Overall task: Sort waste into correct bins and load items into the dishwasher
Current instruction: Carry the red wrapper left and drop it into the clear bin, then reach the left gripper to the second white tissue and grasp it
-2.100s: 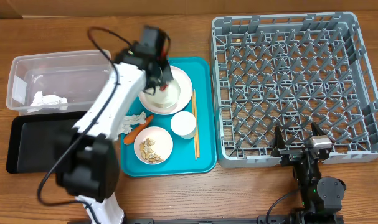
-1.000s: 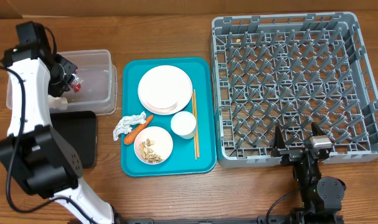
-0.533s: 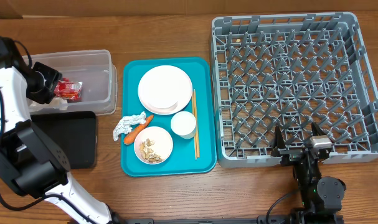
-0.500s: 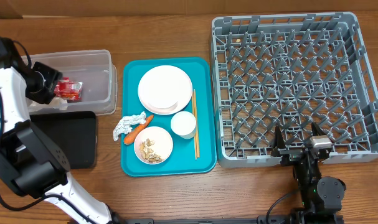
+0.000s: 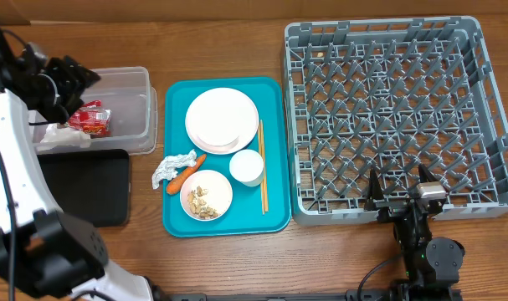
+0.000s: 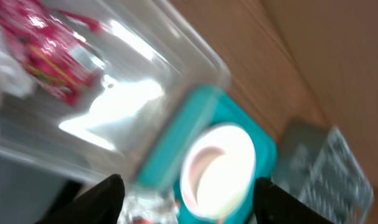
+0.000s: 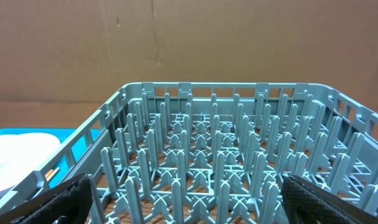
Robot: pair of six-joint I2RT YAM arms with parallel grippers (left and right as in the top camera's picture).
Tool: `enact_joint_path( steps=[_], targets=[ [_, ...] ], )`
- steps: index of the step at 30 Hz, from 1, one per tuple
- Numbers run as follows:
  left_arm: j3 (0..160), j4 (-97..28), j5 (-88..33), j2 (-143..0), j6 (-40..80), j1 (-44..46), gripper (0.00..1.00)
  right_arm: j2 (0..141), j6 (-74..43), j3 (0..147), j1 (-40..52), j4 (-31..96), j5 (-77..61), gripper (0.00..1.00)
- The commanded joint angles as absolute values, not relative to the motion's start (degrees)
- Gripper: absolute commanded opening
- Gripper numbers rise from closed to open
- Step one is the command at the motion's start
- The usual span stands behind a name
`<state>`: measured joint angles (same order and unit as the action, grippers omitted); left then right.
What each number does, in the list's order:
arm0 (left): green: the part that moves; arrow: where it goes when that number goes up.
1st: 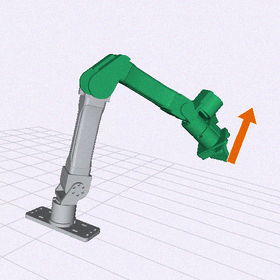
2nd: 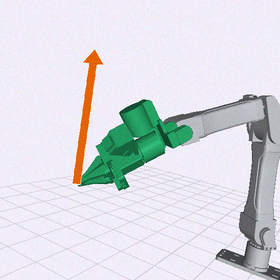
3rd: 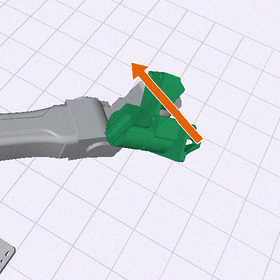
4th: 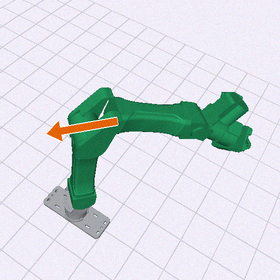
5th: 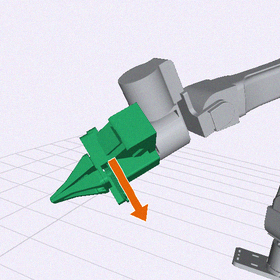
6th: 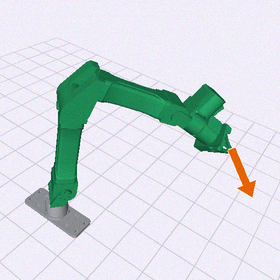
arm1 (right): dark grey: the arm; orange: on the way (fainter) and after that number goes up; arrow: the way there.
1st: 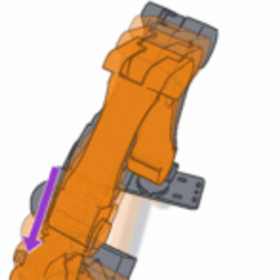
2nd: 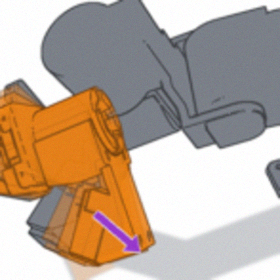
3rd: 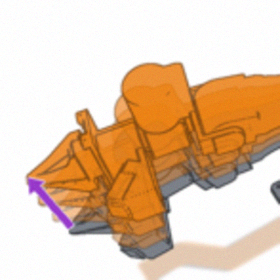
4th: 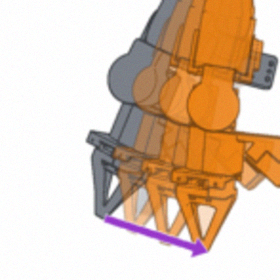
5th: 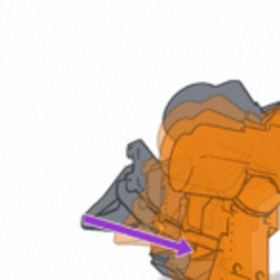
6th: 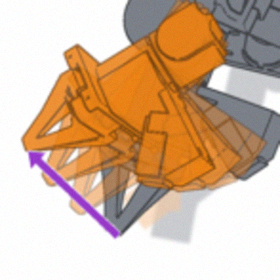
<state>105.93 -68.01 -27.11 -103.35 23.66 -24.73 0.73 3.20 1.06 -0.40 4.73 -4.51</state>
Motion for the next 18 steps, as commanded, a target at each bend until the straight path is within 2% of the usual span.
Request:
enact_joint_path(
  steps=[1,8,18],
  targets=[
    [107.46,-73.3,-29.04,-98.8,16.71,-20.78,0.69,0.16,2.96,0.45,-0.73,4.43,-4.6,1.0],
    [105.71,-83.05,-14.52,-99.39,16.27,-9.56,0.72,0.16,2.96,0.45,-0.73,4.43,-4.6,1.0],
    [94.43,-76.29,-8.47,-99.77,22.5,3.57,0.72,0.16,2.96,0.45,-0.73,4.43,-4.6,1.0]
  ],
)
